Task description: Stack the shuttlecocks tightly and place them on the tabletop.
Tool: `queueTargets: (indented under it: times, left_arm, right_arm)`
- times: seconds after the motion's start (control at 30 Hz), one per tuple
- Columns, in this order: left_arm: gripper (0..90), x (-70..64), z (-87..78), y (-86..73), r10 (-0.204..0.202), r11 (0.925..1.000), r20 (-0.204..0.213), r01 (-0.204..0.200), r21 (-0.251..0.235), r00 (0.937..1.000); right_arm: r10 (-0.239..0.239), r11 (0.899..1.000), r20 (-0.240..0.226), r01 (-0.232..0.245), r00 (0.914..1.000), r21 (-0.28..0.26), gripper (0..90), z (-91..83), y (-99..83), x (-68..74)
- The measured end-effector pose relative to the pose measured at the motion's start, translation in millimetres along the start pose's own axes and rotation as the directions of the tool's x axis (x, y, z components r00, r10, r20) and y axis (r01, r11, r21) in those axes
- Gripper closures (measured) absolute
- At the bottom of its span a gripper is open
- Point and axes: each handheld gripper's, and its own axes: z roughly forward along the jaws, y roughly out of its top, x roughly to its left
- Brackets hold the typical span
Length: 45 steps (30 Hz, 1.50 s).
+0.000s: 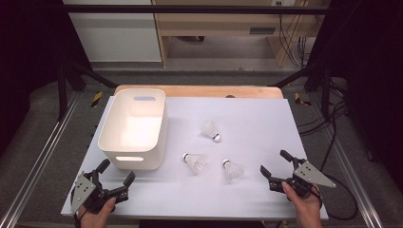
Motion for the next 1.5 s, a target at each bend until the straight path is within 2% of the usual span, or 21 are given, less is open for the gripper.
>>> queueTargets:
  times: [0.1,0.23,0.33,0.53,0.6,0.7,0.77,0.9,1.0,1.1,1.27,1.33,1.4,1.5]
  left_arm:
    - [0.3,-5.3,0.6,0.2,0.021,0.9997,0.009,-0.021,0.015,0.9997]
    - [0.3,-12.4,1.1,1.5,0.024,0.9995,0.032,-0.025,0.020,0.9992]
    - [0.4,-17.1,2.0,1.5,0.006,0.9995,0.045,-0.008,0.032,0.9989]
    - [0.6,-32.3,3.7,2.4,0.025,0.9977,0.081,-0.030,0.061,0.9964]
    - [0.5,-37.9,7.2,2.7,0.028,0.9970,0.095,-0.035,0.069,0.9951]
    - [0.6,-45.7,20.4,4.9,0.013,0.9968,0.081,-0.019,0.077,0.9967]
    - [0.6,-54.1,29.2,8.2,0.033,0.9953,0.104,-0.042,0.087,0.9940]
    - [0.7,-71.6,42.3,14.1,0.080,0.9885,0.158,-0.099,0.114,0.9842]
    - [0.7,-81.9,48.4,17.2,0.069,0.9868,0.185,-0.094,0.132,0.9804]
    - [0.7,-88.8,55.7,18.9,0.071,0.9811,0.201,-0.105,0.163,0.9770]
    - [1.0,-96.6,71.9,19.9,0.098,0.9651,0.240,-0.151,0.214,0.9658]
    - [1.1,-99.5,79.6,18.6,0.105,0.9591,0.245,-0.164,0.231,0.9637]
    - [1.0,-103.1,87.4,16.6,0.119,0.9505,0.253,-0.184,0.251,0.9601]
    - [1.1,-109.1,98.1,14.1,0.133,0.9337,0.270,-0.212,0.289,0.9536]
  right_arm:
    - [0.005,1.000,0.004,-0.005,1.0000,0.002,7.8,-1.3,0.2,-0.8]
    - [0.010,1.000,0.009,-0.010,0.9999,0.000,7.4,0.2,1.3,-0.9]
    - [0.001,1.000,0.010,-0.001,1.0000,0.015,7.2,-0.3,0.0,0.4]
    - [0.002,1.000,0.017,-0.002,0.9999,0.008,6.7,-1.6,0.5,0.3]
    - [0.000,1.000,0.014,0.000,0.9999,0.013,6.5,-1.4,0.0,0.8]
    - [0.000,1.000,0.006,0.000,1.0000,0.022,6.3,0.9,-0.7,1.9]
    - [-0.004,1.000,0.003,0.004,1.0000,0.021,6.2,1.9,0.3,3.0]
    - [-0.013,0.999,-0.008,0.013,0.9999,0.029,5.7,2.3,0.4,6.4]
    - [-0.014,0.999,-0.015,0.015,0.9998,0.038,5.0,3.5,-0.1,8.0]
    - [-0.010,0.999,-0.014,0.011,0.9999,0.045,4.9,4.6,-0.1,8.3]
    - [-0.009,0.999,-0.009,0.009,0.9999,0.050,4.7,4.4,-0.4,7.8]
    - [-0.006,0.999,-0.009,0.007,0.9999,0.048,4.6,4.5,-0.3,7.6]
    - [-0.001,0.999,-0.008,0.001,1.0000,0.051,4.6,4.9,-0.4,7.7]
    - [-0.002,0.999,-0.008,0.002,1.0000,0.052,4.6,5.5,-0.9,7.3]
